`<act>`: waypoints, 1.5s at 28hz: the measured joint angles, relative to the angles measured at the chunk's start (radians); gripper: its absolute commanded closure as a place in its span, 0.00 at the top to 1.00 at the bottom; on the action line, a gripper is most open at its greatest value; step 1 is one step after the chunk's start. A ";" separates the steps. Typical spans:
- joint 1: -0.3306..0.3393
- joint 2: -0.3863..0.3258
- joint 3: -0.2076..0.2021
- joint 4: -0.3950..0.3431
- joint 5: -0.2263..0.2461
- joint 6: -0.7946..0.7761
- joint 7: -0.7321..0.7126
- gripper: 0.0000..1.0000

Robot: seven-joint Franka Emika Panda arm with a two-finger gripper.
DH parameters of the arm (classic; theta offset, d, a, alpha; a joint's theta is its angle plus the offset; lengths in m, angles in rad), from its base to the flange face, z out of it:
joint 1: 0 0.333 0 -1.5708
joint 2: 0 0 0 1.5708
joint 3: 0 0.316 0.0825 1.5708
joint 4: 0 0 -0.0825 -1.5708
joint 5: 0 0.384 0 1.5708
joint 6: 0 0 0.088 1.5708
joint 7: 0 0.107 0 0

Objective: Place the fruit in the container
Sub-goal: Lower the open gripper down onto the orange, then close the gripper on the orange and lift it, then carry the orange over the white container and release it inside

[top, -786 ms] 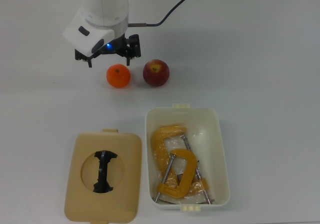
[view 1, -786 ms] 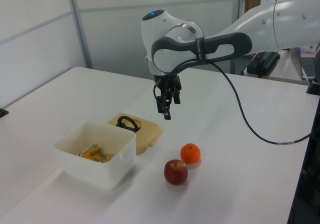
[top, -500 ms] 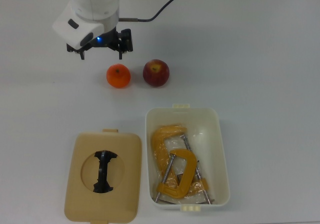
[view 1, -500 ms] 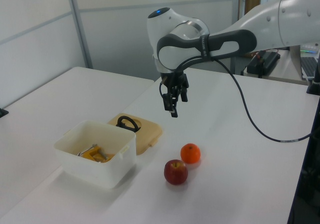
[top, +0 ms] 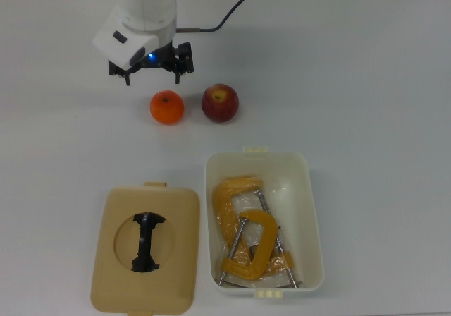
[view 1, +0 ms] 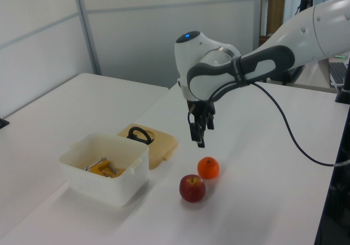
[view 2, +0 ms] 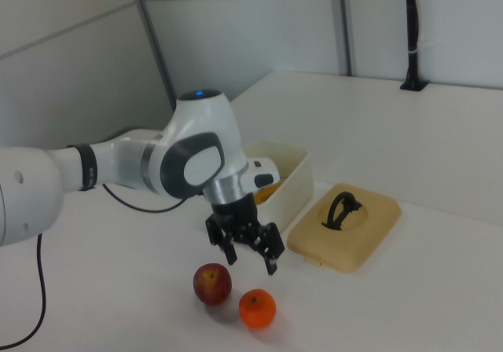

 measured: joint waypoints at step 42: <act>0.005 0.148 0.012 0.043 0.032 0.141 -0.044 0.00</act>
